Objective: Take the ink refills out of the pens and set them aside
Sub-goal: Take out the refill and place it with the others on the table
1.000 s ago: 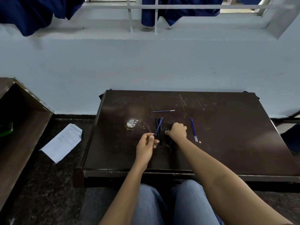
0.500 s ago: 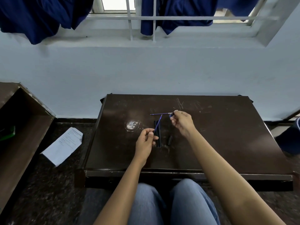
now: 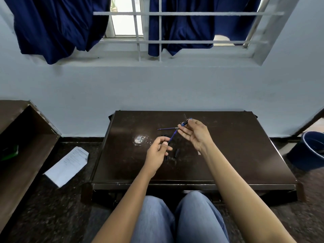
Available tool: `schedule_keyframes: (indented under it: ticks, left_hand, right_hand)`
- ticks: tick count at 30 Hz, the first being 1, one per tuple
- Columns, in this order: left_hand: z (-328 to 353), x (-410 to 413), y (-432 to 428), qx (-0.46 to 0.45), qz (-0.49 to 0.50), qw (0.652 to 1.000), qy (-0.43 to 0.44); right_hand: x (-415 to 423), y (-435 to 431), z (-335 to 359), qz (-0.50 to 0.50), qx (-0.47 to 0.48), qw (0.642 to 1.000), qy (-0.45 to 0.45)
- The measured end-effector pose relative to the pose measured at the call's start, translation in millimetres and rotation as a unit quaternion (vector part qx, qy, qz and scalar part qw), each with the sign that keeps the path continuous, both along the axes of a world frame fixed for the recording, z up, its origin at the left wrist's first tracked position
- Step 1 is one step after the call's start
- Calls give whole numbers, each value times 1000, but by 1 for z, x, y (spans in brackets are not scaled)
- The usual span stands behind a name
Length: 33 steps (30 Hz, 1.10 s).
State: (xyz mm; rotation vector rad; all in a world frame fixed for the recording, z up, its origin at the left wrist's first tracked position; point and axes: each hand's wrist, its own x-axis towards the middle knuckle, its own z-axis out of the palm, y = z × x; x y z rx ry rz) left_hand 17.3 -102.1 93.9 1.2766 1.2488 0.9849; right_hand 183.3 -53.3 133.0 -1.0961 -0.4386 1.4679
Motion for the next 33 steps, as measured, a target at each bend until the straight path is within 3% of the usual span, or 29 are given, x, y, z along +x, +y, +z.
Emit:
schedule_keyframes:
  ticks: [16,21,26,33]
  left_hand:
    - [29,4,-33,13,-21,999,36]
    - [36,3,-37,16,-27,999,44]
    - [41,2,-39,11,-22,999,42]
    - [52,0,-39,-24,-64,995,74]
  right_hand:
    - [-1,-49,21,15,62,998,-29]
    - [-1,-55,24,49,71,993,-85]
    - [-9,-62,22,97,74,971,-206]
    - [-18,-71,21,111,87,963,-229]
